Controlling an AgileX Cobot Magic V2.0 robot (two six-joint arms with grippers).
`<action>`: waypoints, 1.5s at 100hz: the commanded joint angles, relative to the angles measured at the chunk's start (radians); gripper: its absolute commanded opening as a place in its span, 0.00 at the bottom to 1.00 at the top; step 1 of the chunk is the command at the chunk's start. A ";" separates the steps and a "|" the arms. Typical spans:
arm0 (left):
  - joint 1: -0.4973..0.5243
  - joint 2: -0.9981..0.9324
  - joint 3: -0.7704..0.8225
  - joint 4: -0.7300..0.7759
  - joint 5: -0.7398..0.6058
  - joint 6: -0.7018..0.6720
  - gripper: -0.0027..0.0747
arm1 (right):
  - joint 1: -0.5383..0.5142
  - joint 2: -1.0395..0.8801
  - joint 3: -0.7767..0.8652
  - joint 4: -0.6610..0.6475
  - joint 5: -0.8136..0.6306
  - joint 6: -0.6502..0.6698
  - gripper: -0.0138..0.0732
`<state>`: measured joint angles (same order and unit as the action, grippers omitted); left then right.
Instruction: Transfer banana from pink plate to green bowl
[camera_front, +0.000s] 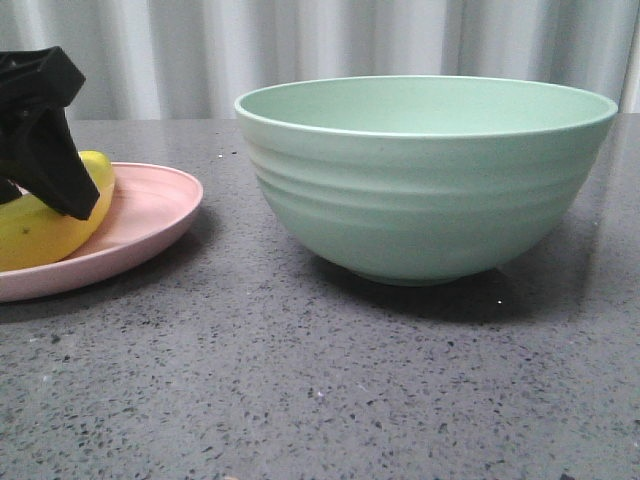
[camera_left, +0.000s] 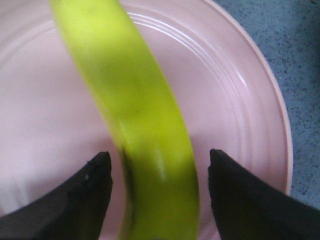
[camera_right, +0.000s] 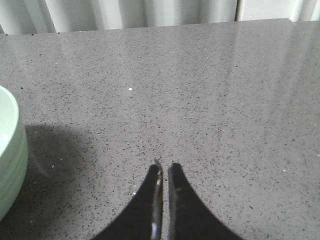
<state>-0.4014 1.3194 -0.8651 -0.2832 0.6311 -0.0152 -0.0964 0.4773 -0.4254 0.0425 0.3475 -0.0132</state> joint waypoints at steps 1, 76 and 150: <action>-0.008 -0.023 -0.032 -0.021 -0.037 -0.007 0.49 | -0.002 0.016 -0.036 -0.004 -0.079 -0.008 0.09; -0.008 -0.023 -0.056 -0.024 -0.033 -0.007 0.01 | -0.002 0.016 -0.036 -0.004 -0.095 -0.008 0.09; -0.263 -0.164 -0.214 -0.096 0.018 0.034 0.01 | 0.362 0.286 -0.428 0.231 0.203 -0.013 0.54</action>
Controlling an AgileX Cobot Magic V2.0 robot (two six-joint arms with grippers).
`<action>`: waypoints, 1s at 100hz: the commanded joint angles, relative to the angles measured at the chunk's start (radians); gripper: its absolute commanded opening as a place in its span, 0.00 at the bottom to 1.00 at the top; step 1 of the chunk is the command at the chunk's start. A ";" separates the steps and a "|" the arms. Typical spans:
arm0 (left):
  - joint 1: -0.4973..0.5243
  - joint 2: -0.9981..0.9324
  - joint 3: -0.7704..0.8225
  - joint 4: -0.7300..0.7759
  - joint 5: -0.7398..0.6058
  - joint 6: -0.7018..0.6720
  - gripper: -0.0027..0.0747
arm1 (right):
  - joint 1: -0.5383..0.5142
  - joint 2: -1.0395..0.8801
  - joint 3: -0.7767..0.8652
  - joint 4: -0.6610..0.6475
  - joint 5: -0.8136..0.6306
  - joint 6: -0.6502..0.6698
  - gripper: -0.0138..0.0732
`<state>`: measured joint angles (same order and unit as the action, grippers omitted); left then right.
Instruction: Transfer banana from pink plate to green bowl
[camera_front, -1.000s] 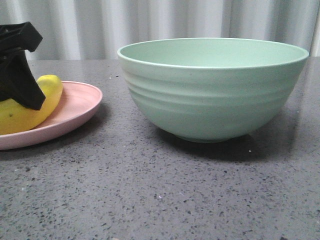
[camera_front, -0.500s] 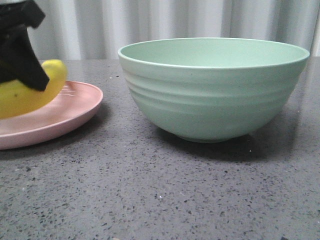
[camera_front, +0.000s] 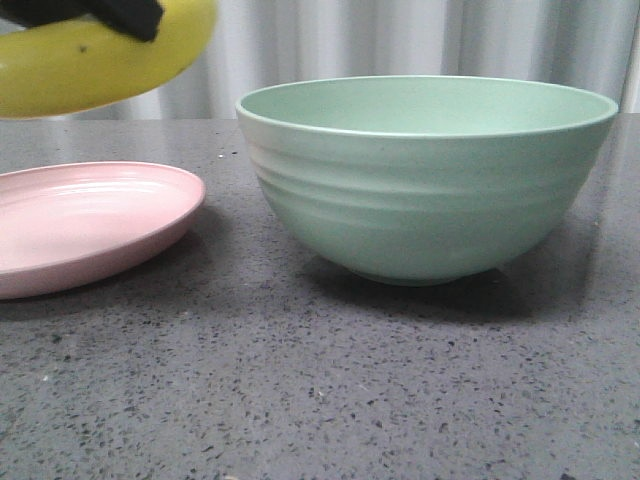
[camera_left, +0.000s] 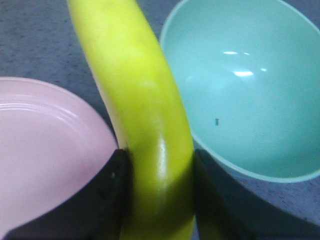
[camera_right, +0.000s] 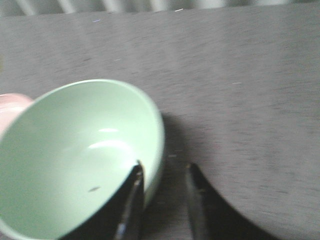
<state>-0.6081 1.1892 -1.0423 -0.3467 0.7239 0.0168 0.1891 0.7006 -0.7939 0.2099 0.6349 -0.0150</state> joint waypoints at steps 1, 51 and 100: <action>-0.062 -0.034 -0.036 -0.032 -0.077 0.002 0.01 | 0.084 0.068 -0.063 0.072 -0.091 -0.011 0.55; -0.306 -0.032 -0.036 -0.037 -0.193 0.002 0.01 | 0.360 0.324 -0.112 0.429 -0.382 -0.011 0.60; -0.306 -0.032 -0.036 -0.037 -0.193 0.002 0.01 | 0.368 0.405 -0.146 0.445 -0.409 -0.011 0.56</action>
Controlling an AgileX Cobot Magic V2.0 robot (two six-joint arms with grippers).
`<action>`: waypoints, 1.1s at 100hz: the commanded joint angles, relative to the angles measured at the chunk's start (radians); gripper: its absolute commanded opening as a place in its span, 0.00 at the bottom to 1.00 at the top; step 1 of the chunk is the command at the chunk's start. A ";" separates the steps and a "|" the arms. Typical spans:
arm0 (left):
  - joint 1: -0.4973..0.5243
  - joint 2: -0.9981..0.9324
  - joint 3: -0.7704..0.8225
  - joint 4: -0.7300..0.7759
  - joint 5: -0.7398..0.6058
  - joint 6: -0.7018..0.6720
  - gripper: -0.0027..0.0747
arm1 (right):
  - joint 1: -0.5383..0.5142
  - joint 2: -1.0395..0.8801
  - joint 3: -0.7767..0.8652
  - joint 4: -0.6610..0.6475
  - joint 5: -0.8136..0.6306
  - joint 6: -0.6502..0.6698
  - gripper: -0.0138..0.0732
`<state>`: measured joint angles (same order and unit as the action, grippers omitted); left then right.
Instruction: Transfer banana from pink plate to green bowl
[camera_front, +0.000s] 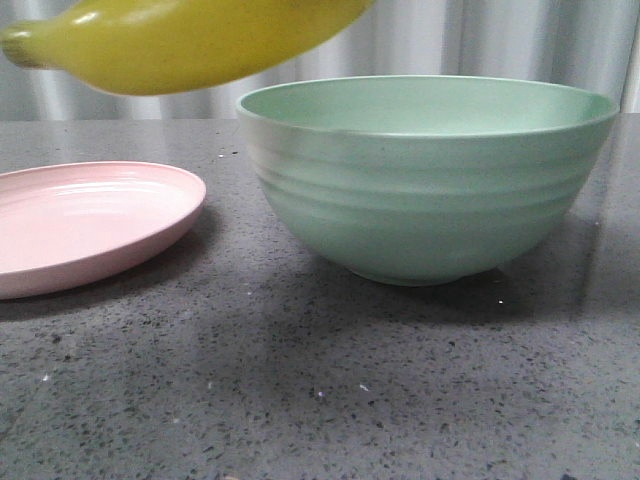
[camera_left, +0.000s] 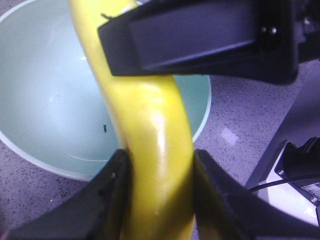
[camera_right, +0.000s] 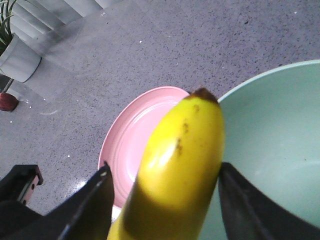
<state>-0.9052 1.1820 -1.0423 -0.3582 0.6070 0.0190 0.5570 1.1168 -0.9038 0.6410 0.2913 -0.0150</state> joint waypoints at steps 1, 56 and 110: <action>-0.009 -0.025 -0.036 -0.026 -0.076 0.000 0.01 | 0.000 -0.012 -0.036 0.014 -0.066 -0.011 0.55; -0.009 -0.031 -0.036 -0.014 -0.150 0.038 0.51 | 0.000 -0.014 -0.036 -0.052 -0.117 -0.011 0.08; -0.007 -0.133 -0.037 0.038 -0.227 0.038 0.59 | -0.175 -0.004 -0.086 -0.384 -0.143 -0.011 0.08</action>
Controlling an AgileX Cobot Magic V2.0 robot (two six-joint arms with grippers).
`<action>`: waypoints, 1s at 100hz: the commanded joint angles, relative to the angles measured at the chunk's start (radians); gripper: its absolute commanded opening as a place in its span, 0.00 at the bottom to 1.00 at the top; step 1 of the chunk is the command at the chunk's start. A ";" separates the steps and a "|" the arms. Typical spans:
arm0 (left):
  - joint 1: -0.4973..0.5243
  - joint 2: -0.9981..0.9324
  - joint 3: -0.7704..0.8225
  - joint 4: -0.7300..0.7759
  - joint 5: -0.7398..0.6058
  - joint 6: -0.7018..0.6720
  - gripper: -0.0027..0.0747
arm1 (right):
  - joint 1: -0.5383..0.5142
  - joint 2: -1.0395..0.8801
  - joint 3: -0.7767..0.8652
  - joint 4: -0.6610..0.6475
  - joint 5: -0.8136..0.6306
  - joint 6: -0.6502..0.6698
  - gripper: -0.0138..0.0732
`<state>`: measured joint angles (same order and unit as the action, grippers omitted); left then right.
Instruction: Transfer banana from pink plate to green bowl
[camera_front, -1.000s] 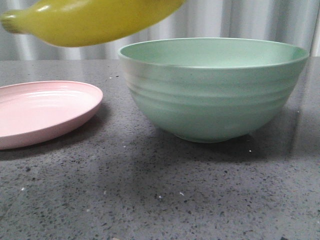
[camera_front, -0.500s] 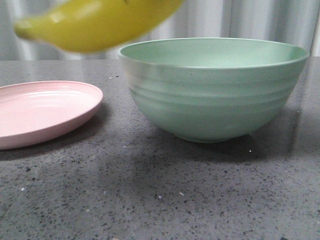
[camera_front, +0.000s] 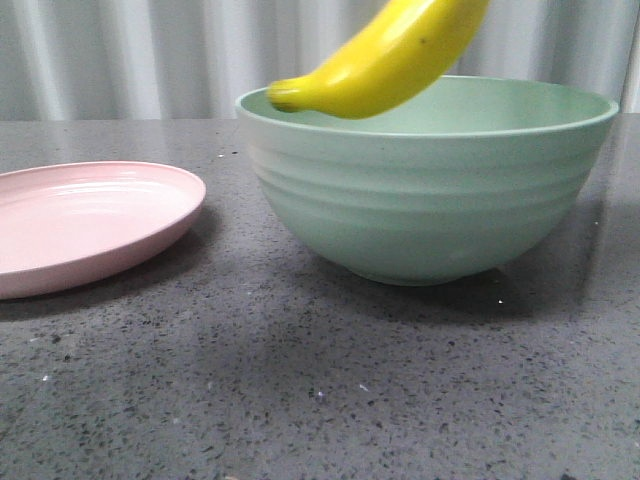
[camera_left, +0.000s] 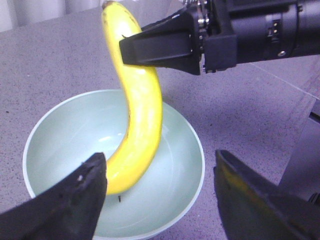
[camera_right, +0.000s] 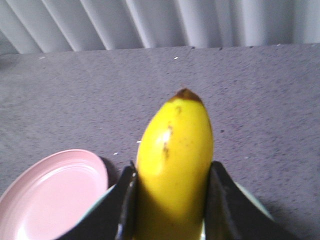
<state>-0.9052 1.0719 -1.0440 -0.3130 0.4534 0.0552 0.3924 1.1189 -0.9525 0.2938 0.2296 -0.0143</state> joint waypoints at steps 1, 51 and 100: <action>-0.007 -0.023 -0.036 -0.007 -0.074 0.002 0.59 | -0.011 -0.006 -0.037 -0.039 -0.081 -0.012 0.08; -0.007 -0.021 -0.036 -0.009 -0.074 0.002 0.59 | -0.011 0.042 -0.037 -0.053 -0.062 -0.012 0.56; -0.007 -0.021 -0.036 -0.009 -0.083 0.002 0.59 | -0.011 -0.011 -0.041 -0.113 -0.065 -0.012 0.56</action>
<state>-0.9052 1.0697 -1.0440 -0.3130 0.4511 0.0564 0.3883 1.1633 -0.9547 0.1967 0.2174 -0.0148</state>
